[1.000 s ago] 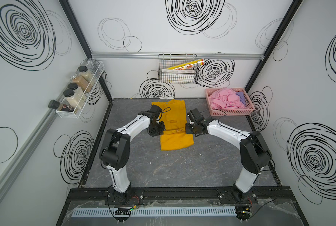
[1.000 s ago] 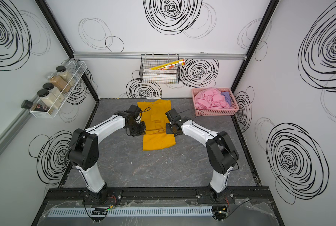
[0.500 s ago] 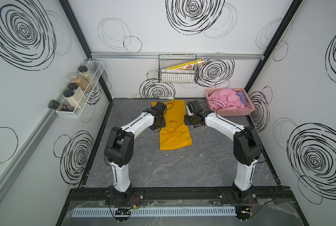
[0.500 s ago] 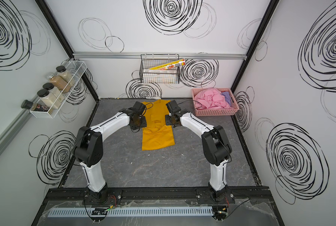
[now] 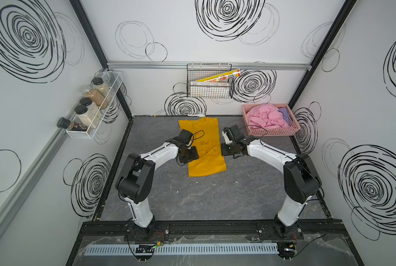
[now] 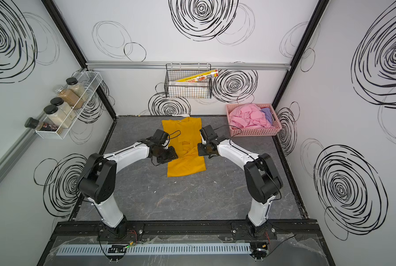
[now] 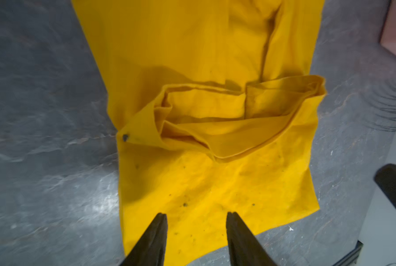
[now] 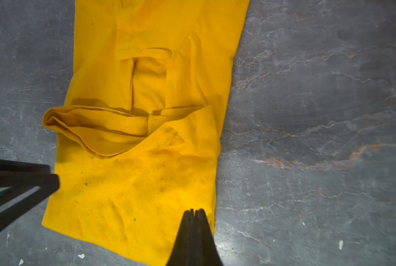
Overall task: Fold and stack t-shirts
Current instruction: Fold the T-shirt, then smooth out the T-shirt at the center of the board.
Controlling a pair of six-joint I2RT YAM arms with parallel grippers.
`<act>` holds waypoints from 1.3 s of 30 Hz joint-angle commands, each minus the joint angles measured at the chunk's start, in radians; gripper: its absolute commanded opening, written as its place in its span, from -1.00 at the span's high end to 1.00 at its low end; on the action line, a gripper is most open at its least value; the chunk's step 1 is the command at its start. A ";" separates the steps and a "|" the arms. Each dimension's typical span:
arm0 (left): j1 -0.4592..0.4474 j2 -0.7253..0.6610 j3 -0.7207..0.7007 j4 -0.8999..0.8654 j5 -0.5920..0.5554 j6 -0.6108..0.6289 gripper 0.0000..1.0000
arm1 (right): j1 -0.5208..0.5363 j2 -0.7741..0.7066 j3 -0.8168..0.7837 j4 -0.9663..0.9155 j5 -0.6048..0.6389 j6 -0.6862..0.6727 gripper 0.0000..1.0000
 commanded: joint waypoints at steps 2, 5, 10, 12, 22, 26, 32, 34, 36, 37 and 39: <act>0.006 0.043 0.060 0.030 0.183 0.016 0.06 | -0.001 0.062 0.096 -0.023 -0.014 -0.032 1.00; 0.018 0.069 0.056 0.037 0.218 0.014 0.06 | -0.001 0.092 0.145 -0.055 -0.018 -0.035 1.00; 0.035 0.150 0.116 0.046 0.236 -0.017 0.07 | -0.001 0.112 0.163 -0.061 -0.040 -0.048 1.00; 0.044 0.200 0.175 0.032 0.247 -0.018 0.08 | -0.001 0.118 0.164 -0.067 -0.042 -0.059 1.00; 0.105 0.416 0.579 -0.070 0.149 -0.055 0.13 | -0.002 0.103 0.153 -0.062 -0.061 -0.052 1.00; 0.082 0.278 0.583 -0.003 -0.063 -0.015 0.13 | -0.002 0.095 0.148 -0.064 -0.067 -0.053 1.00; 0.121 0.093 0.279 0.049 0.185 -0.052 -0.03 | -0.002 0.074 0.092 -0.090 -0.050 -0.031 0.85; 0.131 0.014 0.090 0.125 0.278 -0.067 -0.06 | -0.002 0.035 0.030 -0.040 -0.092 -0.016 0.84; 0.138 -0.055 -0.067 0.211 0.353 -0.096 -0.07 | -0.002 0.010 -0.025 0.008 -0.153 0.002 1.00; 0.138 -0.077 -0.118 0.228 0.383 -0.101 -0.07 | -0.001 0.012 -0.042 0.017 -0.182 0.012 1.00; 0.137 -0.097 -0.185 0.237 0.414 -0.105 -0.07 | 0.009 0.025 -0.071 0.026 -0.219 0.021 1.00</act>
